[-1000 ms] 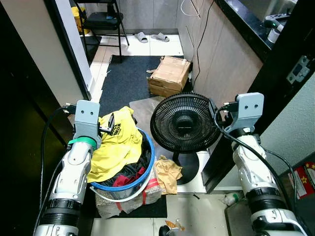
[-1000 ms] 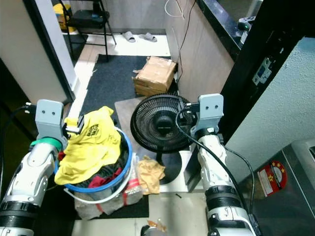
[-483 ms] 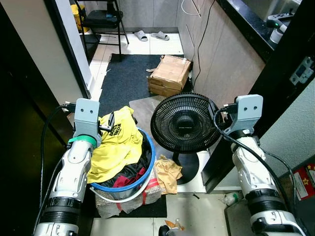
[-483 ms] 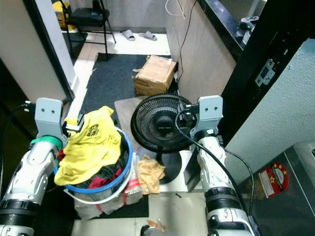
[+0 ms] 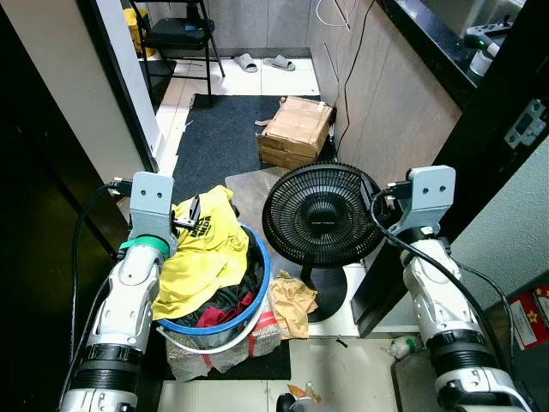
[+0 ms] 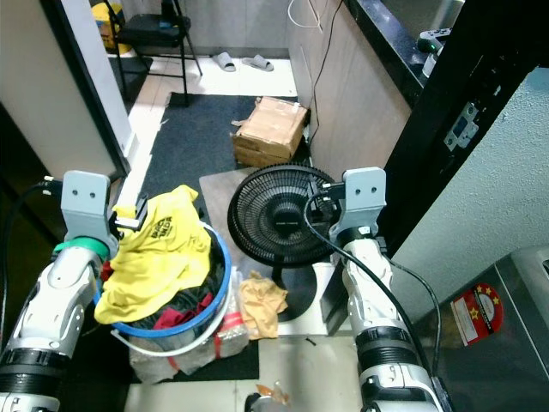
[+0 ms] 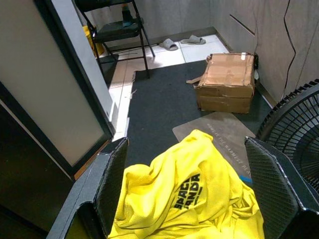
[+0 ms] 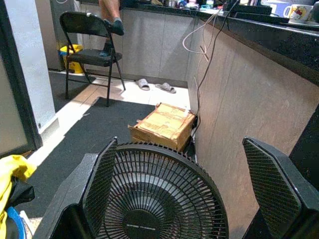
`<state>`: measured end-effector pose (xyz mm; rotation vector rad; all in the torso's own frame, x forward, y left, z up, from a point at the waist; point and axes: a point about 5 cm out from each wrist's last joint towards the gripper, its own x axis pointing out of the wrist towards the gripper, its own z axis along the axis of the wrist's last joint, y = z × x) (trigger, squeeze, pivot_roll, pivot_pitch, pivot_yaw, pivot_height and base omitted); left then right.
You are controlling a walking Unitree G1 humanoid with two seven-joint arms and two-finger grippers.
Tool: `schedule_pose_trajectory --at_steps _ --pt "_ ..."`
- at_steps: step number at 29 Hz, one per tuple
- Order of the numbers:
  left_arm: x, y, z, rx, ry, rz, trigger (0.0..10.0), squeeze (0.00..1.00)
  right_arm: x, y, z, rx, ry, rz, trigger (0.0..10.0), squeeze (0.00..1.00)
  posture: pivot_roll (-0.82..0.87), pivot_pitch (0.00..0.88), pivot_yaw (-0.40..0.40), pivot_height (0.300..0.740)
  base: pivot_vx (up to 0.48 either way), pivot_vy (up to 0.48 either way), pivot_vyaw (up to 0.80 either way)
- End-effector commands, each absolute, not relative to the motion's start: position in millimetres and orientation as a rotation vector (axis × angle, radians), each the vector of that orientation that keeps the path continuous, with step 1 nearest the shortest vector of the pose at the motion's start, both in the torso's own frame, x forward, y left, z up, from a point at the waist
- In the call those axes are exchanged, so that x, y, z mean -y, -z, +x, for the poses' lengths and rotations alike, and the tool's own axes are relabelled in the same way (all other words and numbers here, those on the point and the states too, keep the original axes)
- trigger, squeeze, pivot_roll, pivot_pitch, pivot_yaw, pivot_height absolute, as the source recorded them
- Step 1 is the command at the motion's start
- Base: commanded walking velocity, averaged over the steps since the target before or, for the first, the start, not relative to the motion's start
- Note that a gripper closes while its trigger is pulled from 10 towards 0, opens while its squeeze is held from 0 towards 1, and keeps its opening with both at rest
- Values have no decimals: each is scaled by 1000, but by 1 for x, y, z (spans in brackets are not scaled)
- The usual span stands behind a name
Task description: Clothes washing
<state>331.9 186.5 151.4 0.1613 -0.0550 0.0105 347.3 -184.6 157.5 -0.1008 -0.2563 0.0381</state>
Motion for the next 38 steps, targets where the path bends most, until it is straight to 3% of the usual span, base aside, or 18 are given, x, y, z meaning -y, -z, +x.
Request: schedule_pose_trajectory --at_steps 1,11,24,38 --pt "-188 -149 330 54 -16 158 10000 0 185 -154 347 240 -37 -105 10000 0 10 25 15 740 -356 0 0" --pt "-188 -149 330 58 -19 162 10000 0 185 -153 347 236 -37 -110 10000 0 8 25 17 740 -363 0 0" --pt "-189 -149 330 58 -23 164 10000 0 187 -154 347 240 -26 -116 10000 0 8 29 19 740 -344 0 728" --pt "-188 -149 331 66 -25 173 10000 0 188 -154 347 246 -22 -103 10000 0 5 27 17 740 54 0 0"
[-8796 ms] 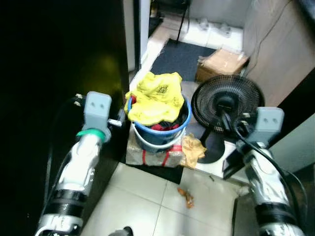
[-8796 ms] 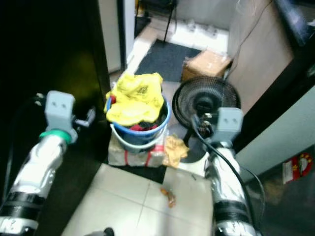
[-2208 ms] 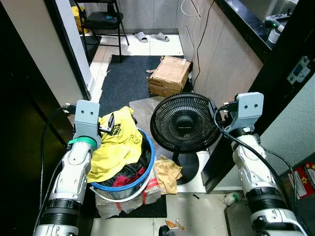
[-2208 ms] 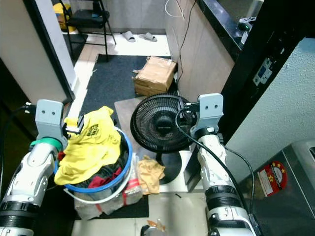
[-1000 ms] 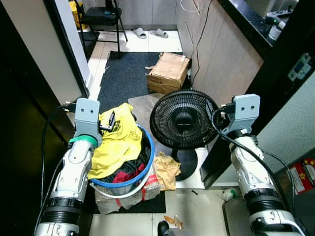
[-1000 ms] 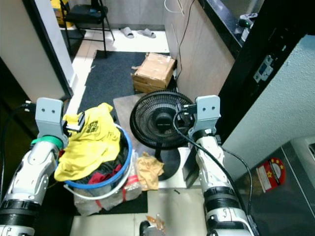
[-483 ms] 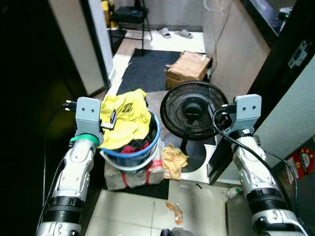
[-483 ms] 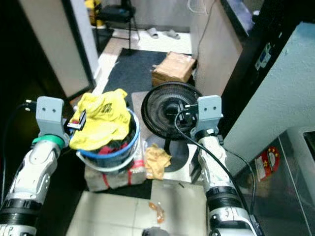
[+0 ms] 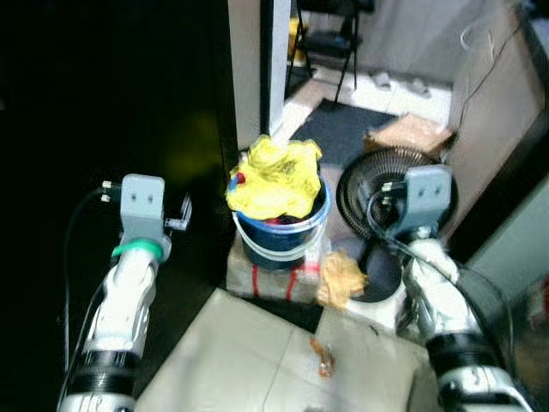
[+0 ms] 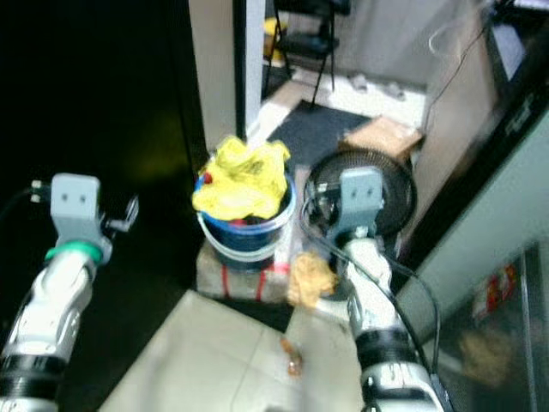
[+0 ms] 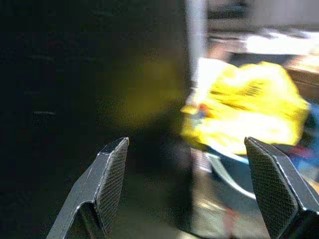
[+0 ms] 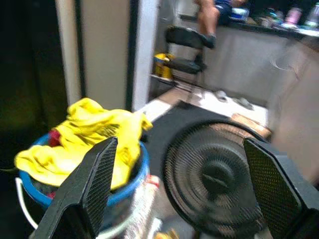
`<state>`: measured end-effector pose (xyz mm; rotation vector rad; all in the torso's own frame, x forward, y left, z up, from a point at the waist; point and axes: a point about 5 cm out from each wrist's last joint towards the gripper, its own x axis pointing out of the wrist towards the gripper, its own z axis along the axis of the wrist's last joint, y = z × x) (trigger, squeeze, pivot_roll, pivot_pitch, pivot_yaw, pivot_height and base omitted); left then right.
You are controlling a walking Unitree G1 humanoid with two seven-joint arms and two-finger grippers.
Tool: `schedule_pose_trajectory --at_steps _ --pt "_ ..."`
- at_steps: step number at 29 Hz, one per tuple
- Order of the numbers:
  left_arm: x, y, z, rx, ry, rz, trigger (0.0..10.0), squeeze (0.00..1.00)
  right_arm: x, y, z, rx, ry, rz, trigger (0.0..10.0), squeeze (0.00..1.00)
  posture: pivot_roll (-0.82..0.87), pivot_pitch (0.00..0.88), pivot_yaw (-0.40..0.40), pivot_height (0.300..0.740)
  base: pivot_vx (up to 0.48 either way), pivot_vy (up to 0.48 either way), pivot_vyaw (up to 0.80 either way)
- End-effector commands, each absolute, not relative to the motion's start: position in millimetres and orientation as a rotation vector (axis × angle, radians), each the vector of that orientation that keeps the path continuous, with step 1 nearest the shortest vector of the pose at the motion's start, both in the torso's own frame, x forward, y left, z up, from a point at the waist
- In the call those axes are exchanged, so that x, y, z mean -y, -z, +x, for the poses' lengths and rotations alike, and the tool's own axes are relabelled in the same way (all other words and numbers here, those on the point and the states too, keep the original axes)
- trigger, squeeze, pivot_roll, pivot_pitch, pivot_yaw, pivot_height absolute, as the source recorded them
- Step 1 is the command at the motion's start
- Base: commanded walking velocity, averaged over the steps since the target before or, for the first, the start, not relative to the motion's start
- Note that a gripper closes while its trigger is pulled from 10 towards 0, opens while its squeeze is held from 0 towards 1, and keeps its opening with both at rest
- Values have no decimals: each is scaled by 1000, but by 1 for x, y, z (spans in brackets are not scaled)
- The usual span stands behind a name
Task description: Clothes washing
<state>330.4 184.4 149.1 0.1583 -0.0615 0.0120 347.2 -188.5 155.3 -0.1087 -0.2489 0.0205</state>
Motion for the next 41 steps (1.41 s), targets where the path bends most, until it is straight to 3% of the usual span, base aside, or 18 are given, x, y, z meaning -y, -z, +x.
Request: schedule_pose_trajectory --at_steps 1,24,34,41 --pt "-188 -150 331 69 -23 172 10000 0 188 -154 348 246 -23 -104 10000 0 5 25 16 740 461 0 0" --pt "-187 -150 332 78 -21 171 10000 0 189 -155 349 245 -29 -105 10000 0 2 16 12 740 464 0 0" --pt "-187 -150 332 76 -20 170 10000 0 189 -153 349 233 -27 -91 10000 0 1 20 12 740 442 0 -704" --pt "-186 -149 332 73 -21 169 10000 0 192 -153 349 235 -15 -101 10000 0 0 22 12 740 421 0 0"
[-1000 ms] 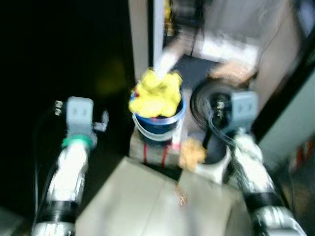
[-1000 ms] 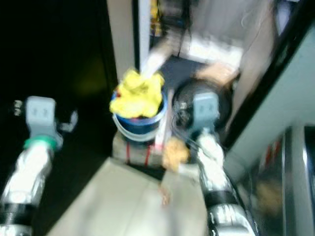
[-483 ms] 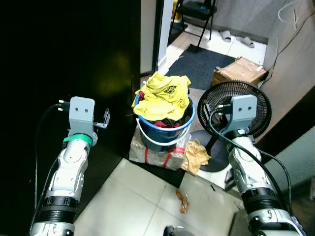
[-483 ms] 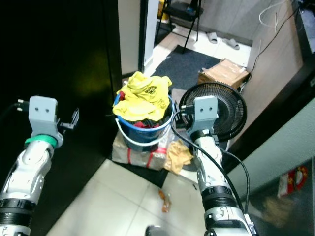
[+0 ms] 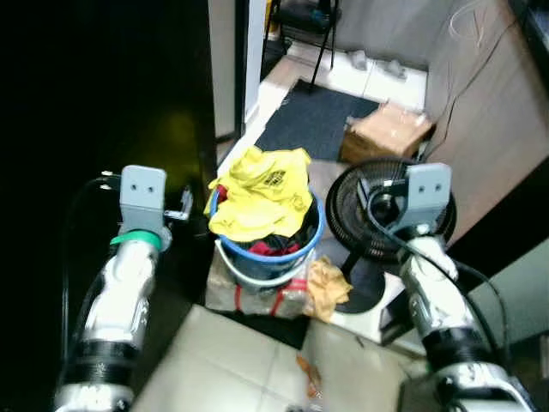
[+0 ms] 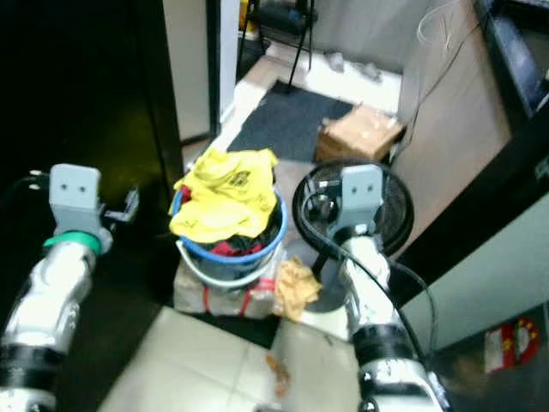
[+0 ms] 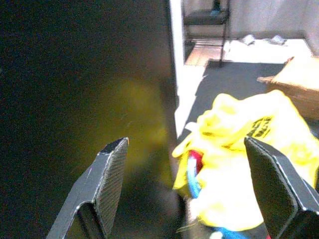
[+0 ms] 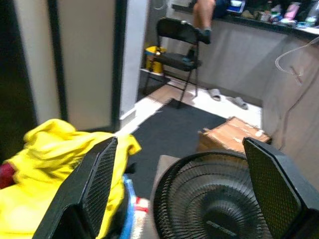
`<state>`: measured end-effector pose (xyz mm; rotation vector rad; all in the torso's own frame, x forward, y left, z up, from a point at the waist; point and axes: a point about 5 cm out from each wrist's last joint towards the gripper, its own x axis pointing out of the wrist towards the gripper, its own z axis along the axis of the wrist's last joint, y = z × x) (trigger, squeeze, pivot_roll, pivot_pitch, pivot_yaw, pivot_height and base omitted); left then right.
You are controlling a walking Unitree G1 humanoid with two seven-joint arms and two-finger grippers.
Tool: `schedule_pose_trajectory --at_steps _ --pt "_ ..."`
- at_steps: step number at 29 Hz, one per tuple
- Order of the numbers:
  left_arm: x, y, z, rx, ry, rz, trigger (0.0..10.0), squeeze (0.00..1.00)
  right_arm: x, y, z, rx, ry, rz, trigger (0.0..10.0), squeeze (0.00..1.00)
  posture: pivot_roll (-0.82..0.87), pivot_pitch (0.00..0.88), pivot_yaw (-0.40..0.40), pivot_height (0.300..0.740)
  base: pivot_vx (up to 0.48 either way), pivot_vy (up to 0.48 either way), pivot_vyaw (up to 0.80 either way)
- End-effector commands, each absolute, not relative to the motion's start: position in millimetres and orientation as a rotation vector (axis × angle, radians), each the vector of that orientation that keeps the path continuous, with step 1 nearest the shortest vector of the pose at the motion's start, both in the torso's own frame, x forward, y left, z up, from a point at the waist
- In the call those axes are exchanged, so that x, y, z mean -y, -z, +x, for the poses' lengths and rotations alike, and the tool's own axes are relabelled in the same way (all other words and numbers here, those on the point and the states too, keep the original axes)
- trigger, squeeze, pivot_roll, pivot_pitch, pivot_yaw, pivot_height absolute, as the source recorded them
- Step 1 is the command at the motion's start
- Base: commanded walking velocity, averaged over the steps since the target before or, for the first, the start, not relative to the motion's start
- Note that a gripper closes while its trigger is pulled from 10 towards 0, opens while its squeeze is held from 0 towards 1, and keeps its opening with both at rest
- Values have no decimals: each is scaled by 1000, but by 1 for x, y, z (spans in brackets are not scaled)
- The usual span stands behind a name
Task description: Clothes washing
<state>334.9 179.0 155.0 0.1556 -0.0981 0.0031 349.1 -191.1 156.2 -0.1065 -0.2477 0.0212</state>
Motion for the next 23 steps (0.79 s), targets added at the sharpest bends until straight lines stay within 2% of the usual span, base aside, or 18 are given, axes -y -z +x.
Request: schedule_pose_trajectory --at_steps 1,19,23 --pt "-186 -149 332 73 -21 169 10000 0 192 -153 349 235 -15 -101 10000 0 0 22 12 740 412 0 0" --pt "-186 -148 332 71 -23 167 10000 0 192 -153 348 234 -19 -115 10000 0 -3 27 11 740 407 0 0" --pt "-185 -147 332 65 -24 157 10000 0 192 -153 348 234 -18 -116 10000 0 -7 29 11 740 161 0 0"
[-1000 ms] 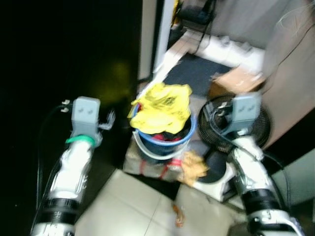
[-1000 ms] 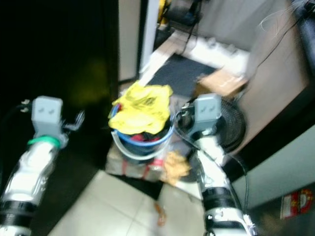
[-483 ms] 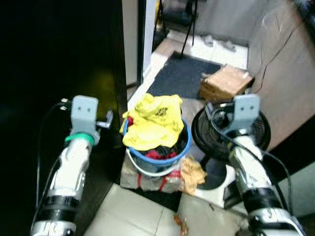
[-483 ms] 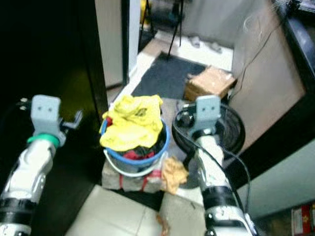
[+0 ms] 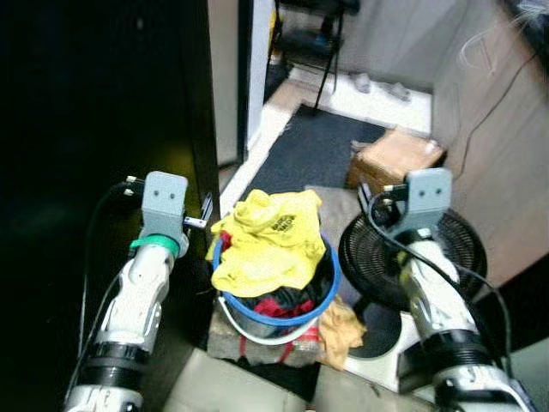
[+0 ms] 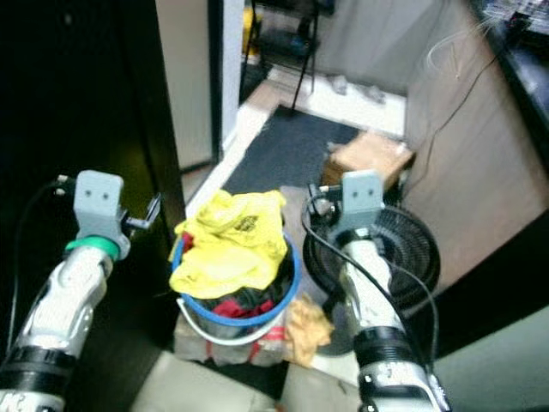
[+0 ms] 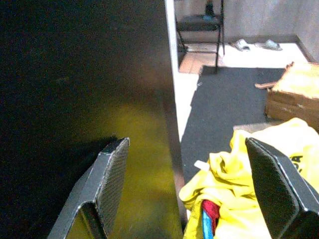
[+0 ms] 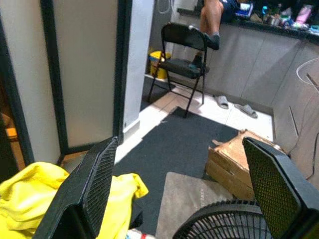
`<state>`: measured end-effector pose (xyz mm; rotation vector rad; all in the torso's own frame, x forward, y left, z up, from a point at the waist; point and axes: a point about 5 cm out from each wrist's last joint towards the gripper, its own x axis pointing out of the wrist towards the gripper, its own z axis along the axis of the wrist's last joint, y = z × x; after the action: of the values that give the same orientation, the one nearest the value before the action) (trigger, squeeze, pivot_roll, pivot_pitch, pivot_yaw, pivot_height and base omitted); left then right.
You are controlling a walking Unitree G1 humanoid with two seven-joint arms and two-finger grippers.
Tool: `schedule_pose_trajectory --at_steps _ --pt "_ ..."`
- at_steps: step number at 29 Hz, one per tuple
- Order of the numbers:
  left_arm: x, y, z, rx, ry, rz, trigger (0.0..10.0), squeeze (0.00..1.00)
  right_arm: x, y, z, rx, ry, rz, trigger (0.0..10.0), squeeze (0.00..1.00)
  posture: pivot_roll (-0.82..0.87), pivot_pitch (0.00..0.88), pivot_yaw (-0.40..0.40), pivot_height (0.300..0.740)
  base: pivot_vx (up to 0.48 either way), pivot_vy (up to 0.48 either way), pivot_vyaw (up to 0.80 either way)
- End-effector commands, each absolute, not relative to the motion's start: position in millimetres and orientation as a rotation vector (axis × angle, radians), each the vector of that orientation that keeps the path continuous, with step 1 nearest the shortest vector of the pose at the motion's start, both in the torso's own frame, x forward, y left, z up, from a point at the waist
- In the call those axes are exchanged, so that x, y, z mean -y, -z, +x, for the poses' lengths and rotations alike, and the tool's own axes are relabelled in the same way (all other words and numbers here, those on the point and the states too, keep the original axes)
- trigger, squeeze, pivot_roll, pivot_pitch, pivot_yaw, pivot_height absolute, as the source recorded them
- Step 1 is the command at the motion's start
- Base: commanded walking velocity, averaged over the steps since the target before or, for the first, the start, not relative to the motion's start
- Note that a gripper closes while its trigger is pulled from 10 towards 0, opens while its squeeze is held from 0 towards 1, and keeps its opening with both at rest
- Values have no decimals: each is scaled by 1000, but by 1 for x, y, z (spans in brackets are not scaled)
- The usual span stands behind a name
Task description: Clothes washing
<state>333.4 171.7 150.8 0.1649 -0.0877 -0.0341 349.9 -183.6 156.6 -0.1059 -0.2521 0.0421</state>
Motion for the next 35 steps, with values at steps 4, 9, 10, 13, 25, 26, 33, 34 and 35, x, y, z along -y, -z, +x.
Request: schedule_pose_trajectory --at_steps 4,9,10,13,25,26,33,34,35 --pt "-180 -143 332 45 12 143 10000 0 193 -152 348 231 -17 -123 10000 0 -10 31 12 740 0 0 0" --pt "-171 -131 331 -5 95 158 10000 0 194 -150 347 224 -17 -133 10000 0 -8 37 10 740 0 0 0" --pt "-170 -123 331 -28 103 170 10000 0 194 -148 347 217 -19 -143 10000 0 -11 39 10 740 0 0 0" --pt "-168 -112 331 -58 96 182 10000 0 194 -144 346 205 -21 -165 10000 0 -16 42 11 740 0 0 0" --pt "-165 -106 327 -57 77 177 10000 0 197 -142 345 195 -5 -133 10000 0 -19 48 5 740 0 0 0" --pt "-165 -106 327 -57 77 177 10000 0 197 -142 345 195 -5 -133 10000 0 -19 48 5 740 0 0 0" --pt "-168 -108 331 -41 65 174 10000 0 194 -142 345 201 -9 -130 10000 0 -19 41 5 715 0 0 0" --pt "-168 -109 331 -39 64 175 10000 0 194 -142 345 200 -9 -130 10000 0 -19 39 4 710 0 0 0" --pt "-167 -109 331 -37 65 174 10000 0 195 -142 345 200 -9 -131 10000 0 -19 39 4 705 0 0 0"
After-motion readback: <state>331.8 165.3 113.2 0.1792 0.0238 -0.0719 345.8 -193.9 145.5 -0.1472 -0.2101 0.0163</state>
